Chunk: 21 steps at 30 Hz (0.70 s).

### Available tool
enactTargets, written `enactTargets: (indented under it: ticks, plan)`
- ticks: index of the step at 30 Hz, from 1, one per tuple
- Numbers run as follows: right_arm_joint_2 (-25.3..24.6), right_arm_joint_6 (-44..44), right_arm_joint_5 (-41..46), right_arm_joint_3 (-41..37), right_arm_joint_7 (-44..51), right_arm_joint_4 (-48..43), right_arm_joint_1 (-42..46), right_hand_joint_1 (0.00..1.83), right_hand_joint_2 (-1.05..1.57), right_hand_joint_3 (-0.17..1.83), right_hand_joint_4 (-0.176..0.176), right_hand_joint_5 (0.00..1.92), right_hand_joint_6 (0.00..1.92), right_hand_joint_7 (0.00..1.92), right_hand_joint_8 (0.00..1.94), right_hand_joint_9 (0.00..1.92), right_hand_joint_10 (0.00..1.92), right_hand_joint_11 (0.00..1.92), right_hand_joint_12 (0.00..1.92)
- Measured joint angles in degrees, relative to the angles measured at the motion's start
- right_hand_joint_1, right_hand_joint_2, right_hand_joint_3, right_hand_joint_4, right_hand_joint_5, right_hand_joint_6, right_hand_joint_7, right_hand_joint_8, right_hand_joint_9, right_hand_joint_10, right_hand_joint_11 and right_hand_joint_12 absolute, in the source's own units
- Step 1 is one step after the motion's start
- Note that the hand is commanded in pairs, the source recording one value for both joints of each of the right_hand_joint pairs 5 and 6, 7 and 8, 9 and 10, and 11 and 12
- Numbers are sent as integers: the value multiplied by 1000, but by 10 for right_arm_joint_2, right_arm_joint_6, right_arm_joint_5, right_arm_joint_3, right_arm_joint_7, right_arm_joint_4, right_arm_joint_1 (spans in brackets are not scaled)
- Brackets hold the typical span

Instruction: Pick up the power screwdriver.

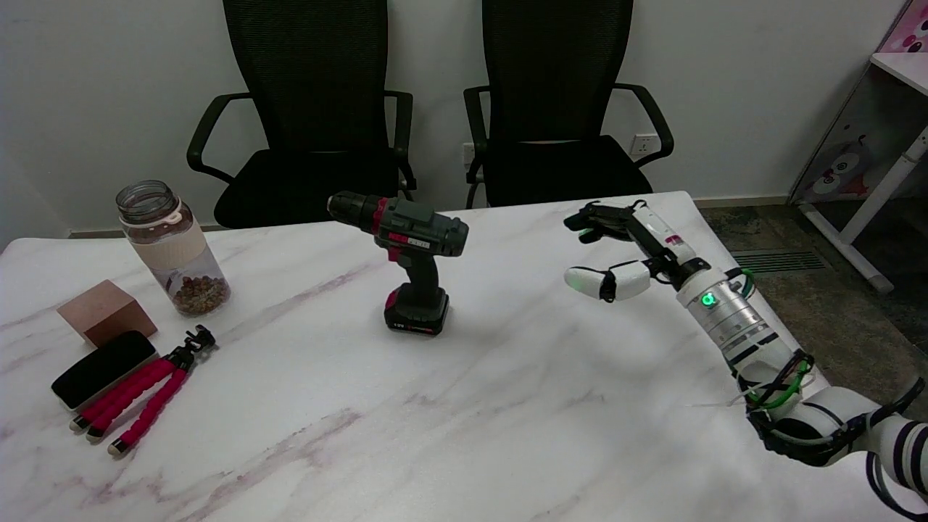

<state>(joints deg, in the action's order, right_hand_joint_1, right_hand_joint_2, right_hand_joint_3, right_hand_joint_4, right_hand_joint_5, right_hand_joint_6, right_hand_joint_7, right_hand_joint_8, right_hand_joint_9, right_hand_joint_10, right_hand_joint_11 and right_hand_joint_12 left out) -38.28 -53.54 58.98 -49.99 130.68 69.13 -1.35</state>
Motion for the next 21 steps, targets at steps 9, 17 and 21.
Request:
enactTargets:
  ticks: [9, 17, 21]
  plan:
    - [-29, 19, 1, 18, -38, -4, -14, 837, 216, 875, -163, 497, 497, 497, 497, 469, 469, 612, 612]
    - [-55, 27, -2, 33, -55, -15, -28, 832, 212, 881, -159, 493, 493, 493, 493, 468, 468, 613, 613]
    - [-69, 29, -2, 41, -60, -23, -37, 831, 214, 879, -153, 497, 497, 497, 497, 469, 469, 616, 616]
